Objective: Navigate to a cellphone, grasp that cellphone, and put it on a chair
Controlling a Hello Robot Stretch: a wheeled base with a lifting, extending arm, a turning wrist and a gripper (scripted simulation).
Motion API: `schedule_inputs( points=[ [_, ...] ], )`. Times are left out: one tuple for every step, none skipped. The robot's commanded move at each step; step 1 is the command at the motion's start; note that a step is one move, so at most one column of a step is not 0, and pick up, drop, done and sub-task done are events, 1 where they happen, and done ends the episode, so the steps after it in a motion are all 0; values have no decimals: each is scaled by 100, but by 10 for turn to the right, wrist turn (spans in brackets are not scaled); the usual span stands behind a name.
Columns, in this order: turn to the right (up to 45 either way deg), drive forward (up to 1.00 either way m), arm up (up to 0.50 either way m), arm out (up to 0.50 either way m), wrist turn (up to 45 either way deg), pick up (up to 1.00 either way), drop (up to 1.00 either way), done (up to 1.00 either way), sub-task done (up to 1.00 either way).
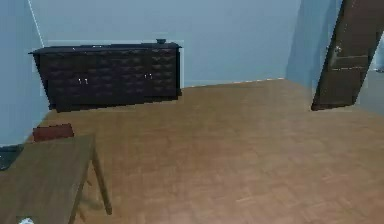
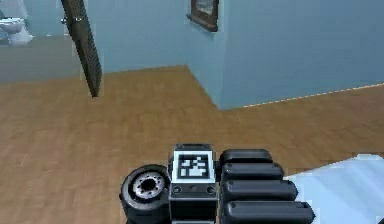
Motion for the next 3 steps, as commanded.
schedule_inputs(
  points=[
    [450,0,0,0,0,0,0,0,0],
    [180,0,0,0,0,0,0,0,0],
    [-450,0,0,0,0,0,0,0,0]
  ],
)
